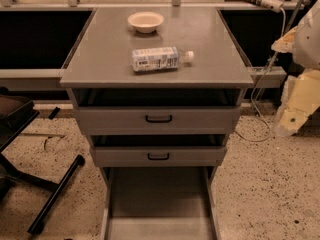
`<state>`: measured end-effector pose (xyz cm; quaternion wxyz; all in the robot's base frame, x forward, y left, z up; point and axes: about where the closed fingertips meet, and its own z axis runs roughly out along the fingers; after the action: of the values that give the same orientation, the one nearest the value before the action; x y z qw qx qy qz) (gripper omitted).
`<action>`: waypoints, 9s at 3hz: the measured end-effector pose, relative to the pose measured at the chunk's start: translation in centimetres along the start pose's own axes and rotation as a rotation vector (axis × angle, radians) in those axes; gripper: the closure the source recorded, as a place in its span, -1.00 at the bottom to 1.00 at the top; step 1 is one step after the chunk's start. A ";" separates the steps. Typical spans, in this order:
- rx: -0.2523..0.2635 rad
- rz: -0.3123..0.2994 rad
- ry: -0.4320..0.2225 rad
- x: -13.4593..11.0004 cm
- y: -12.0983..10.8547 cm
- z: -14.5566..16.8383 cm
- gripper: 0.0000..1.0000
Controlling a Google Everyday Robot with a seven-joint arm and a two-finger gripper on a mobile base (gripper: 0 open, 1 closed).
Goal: Place blue plastic bottle into bottom drawer
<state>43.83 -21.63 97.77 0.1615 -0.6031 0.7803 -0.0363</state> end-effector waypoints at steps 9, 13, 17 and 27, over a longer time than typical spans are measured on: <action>0.004 -0.240 -0.261 -22.0 -17.4 17.2 -1.00; -0.118 -0.183 -0.310 -23.8 -22.3 24.4 -1.00; -0.063 -0.158 -0.329 -23.7 -22.0 21.6 0.76; 0.017 0.221 -0.280 -10.8 5.3 35.9 1.00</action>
Offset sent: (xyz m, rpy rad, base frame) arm 0.0448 0.0342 -0.0086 0.0358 -0.0181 0.0916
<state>51.90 -4.94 64.79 0.2767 -0.5113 0.8114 0.0595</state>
